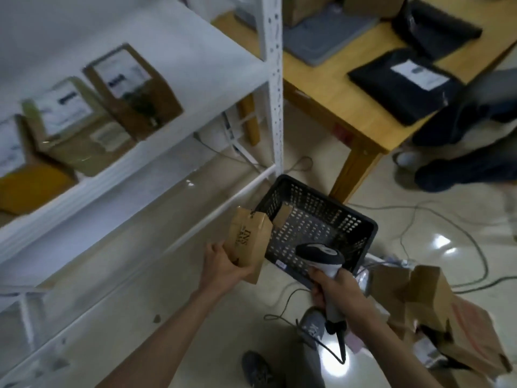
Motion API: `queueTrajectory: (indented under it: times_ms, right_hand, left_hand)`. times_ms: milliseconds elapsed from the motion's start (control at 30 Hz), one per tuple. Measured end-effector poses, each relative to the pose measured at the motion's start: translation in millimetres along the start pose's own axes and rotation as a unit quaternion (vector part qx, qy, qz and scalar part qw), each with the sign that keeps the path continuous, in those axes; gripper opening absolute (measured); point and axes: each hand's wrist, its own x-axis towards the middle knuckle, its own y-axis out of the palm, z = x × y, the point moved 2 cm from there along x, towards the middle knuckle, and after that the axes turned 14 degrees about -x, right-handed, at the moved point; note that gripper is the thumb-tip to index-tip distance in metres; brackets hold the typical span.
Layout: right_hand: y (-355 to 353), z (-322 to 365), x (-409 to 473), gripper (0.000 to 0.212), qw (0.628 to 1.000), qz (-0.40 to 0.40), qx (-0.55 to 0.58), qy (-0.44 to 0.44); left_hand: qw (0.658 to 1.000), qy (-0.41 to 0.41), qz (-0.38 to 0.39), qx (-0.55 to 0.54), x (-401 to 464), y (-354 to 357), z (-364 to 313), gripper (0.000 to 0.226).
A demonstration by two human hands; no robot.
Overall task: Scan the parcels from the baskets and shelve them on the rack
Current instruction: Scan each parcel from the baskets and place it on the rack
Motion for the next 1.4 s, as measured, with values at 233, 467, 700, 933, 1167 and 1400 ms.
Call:
queueTrajectory:
  times_ms: [233,467,700,933,1167,1400]
  right_hand:
    - [19,96,-78,0.038,0.990,0.005,-0.104,-0.099]
    - [54,199,-138,0.030,0.966,0.059,-0.140,-0.208]
    - [74,270,-174,0.029,0.941,0.087,-0.147,-0.293]
    - [83,332,-187,0.021,0.915,0.136,-0.137,-0.354]
    - [69,382,-179,0.021,0.895,0.182,-0.114,-0.392]
    - [65,408,-180,0.030,0.857,0.255,0.017,-0.448]
  left_hand:
    - [0.997,0.051,-0.044,-0.029,-75,-109,-11,0.103]
    - [0.989,0.099,-0.090,-0.061,-129,-216,-16,0.110]
    - [0.974,0.152,-0.147,-0.078,-177,-294,-27,0.106]
    - [0.959,0.148,-0.198,-0.139,-199,-339,-61,0.100]
    - [0.910,0.130,-0.259,-0.296,-200,-354,-109,0.059]
    - [0.737,0.147,-0.200,-0.629,-194,-319,-158,0.030]
